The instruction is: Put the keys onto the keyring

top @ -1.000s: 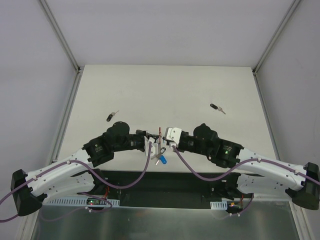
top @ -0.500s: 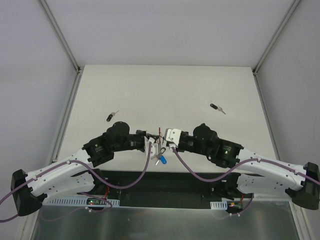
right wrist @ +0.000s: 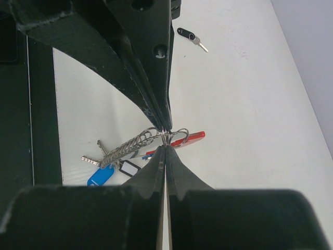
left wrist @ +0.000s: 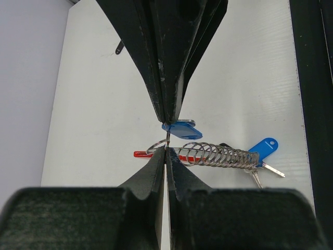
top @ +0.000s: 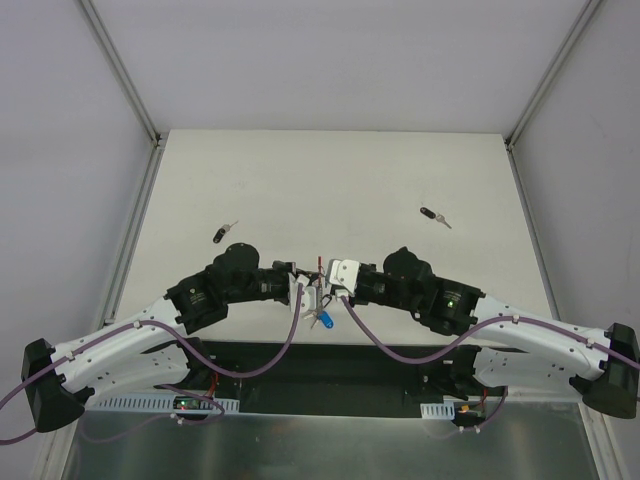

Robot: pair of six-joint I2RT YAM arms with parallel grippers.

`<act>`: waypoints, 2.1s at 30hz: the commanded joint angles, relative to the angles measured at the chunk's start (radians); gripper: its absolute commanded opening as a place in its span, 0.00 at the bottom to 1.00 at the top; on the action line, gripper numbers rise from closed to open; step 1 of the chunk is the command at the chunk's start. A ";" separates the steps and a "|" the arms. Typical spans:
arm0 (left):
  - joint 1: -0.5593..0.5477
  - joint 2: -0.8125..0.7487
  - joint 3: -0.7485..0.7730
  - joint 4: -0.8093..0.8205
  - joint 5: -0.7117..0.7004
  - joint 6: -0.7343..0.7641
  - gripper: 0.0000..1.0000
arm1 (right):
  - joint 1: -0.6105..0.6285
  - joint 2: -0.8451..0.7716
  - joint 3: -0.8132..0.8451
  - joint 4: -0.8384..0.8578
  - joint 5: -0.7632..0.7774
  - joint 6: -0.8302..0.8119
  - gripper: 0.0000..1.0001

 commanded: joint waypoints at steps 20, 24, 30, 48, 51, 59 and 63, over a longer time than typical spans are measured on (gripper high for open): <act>-0.014 -0.009 0.029 0.061 0.064 -0.025 0.00 | 0.012 0.026 0.067 0.005 -0.055 -0.026 0.01; -0.013 -0.007 0.032 0.061 0.079 -0.028 0.00 | 0.013 0.035 0.076 -0.023 -0.064 -0.027 0.01; -0.013 -0.009 0.034 0.069 0.082 -0.037 0.00 | 0.016 0.052 0.086 -0.032 -0.094 -0.027 0.01; -0.014 0.009 0.027 0.101 0.077 -0.062 0.00 | 0.016 0.067 0.101 -0.017 -0.081 0.003 0.01; -0.013 0.025 0.035 0.093 0.084 -0.067 0.00 | 0.018 0.063 0.101 -0.004 -0.091 0.022 0.01; -0.013 0.030 0.043 0.086 0.078 -0.087 0.00 | 0.016 0.060 0.110 -0.004 -0.114 0.046 0.10; -0.013 0.020 0.041 0.086 0.059 -0.090 0.00 | 0.012 0.043 0.122 -0.041 -0.111 0.051 0.31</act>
